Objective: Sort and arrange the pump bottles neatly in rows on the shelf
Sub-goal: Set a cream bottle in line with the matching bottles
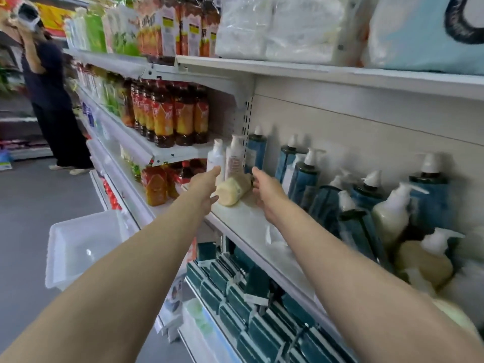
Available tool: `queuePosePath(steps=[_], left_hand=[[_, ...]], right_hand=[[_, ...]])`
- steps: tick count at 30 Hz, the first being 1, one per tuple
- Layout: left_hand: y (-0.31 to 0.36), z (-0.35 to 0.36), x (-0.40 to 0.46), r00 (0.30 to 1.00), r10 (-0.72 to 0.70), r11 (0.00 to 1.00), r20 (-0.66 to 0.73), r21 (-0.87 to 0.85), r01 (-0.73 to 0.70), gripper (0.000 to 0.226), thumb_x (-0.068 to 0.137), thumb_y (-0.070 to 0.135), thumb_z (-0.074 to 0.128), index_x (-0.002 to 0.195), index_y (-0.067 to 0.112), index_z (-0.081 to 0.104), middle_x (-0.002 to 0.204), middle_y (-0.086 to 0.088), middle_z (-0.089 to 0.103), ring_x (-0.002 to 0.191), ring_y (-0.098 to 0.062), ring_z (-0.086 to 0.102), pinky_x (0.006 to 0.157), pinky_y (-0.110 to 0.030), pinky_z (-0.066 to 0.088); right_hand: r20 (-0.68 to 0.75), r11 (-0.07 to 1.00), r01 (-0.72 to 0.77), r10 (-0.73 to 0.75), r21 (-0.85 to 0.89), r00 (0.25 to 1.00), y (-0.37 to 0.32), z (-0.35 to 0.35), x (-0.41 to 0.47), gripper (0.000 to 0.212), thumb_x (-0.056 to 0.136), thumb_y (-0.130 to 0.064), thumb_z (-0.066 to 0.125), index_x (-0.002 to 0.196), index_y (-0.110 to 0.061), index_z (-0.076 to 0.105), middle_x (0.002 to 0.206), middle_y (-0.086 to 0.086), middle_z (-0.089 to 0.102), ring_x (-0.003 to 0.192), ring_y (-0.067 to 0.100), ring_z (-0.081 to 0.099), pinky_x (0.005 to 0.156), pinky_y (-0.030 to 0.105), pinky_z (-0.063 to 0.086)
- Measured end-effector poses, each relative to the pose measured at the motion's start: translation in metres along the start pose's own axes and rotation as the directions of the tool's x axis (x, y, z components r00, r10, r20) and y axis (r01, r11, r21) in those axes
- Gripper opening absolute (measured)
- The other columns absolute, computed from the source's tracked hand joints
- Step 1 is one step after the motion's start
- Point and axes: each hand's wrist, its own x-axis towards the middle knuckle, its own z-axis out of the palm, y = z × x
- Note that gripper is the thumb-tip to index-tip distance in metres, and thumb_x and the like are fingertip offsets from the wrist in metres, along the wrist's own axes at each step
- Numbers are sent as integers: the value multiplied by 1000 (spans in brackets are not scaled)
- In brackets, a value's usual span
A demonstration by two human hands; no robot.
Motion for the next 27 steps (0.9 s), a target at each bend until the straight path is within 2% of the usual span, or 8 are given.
queuePosePath(steps=[2, 5, 7, 11, 14, 17, 21, 27], left_hand=[[4, -5, 21, 1000, -12, 1000, 23, 19, 11, 56, 99, 36, 58, 145, 9, 42, 137, -10, 48, 115, -23, 54, 104, -41, 47], [4, -18, 47, 995, -47, 999, 83, 32, 44, 53, 100, 33, 56, 144, 5, 44, 132, -10, 51, 96, -17, 55, 109, -42, 41], [5, -26, 63, 992, -61, 998, 113, 37, 58, 54, 101, 30, 55, 145, 3, 40, 125, -5, 47, 87, -14, 50, 113, -44, 37], [5, -36, 90, 974, -114, 992, 196, 82, 100, 56, 100, 32, 57, 145, 3, 39, 115, -5, 46, 98, -18, 46, 112, -41, 37], [-1, -37, 111, 945, -192, 979, 266, 126, 163, 57, 94, 41, 63, 137, 7, 49, 119, -11, 59, 105, -26, 53, 94, -37, 44], [-12, -32, 129, 937, -228, 972, 265, 123, 202, 59, 86, 43, 70, 130, 7, 54, 120, -15, 64, 92, -27, 60, 74, -32, 48], [-23, -23, 135, 904, -275, 960, 326, 41, 277, 54, 87, 28, 72, 130, 1, 55, 117, -20, 67, 103, -35, 67, 94, -44, 56], [-29, -13, 146, 882, -312, 946, 353, 28, 324, 54, 85, 23, 73, 133, 5, 55, 117, -21, 67, 103, -38, 66, 94, -49, 55]], right_hand=[[-70, 999, -22, 24, 23, 997, 2, 15, 12, 52, 96, -49, 58, 138, -17, 56, 132, -3, 60, 111, 17, 59, 93, 31, 48], [-166, 999, -51, 53, 13, 985, 9, 37, 35, 83, 72, -66, 64, 140, -19, 56, 137, 0, 61, 116, 23, 60, 106, 39, 45], [-216, 998, -63, 63, 4, 974, 10, 49, 43, 76, 79, -63, 64, 139, -17, 56, 137, 0, 60, 118, 24, 59, 109, 42, 44], [-360, 995, -91, 98, 35, 928, 19, 66, 56, 68, 87, -58, 64, 139, -16, 55, 135, 7, 61, 120, 29, 57, 109, 46, 43], [-391, 994, -84, 107, 74, 914, 22, 80, 60, 53, 94, -49, 61, 133, -13, 59, 123, 5, 65, 114, 28, 60, 107, 46, 46], [-443, 993, -96, 117, 70, 889, 26, 91, 59, 48, 95, -46, 61, 131, -13, 59, 119, 6, 64, 112, 26, 60, 106, 45, 47], [-477, 988, -102, 147, 120, 867, 34, 96, 66, 58, 88, -50, 64, 133, -14, 60, 116, 6, 69, 106, 25, 65, 102, 45, 51], [-486, 984, -107, 165, 146, 858, 35, 101, 79, 61, 84, -52, 65, 132, -14, 60, 114, 8, 71, 103, 29, 67, 99, 46, 54]])
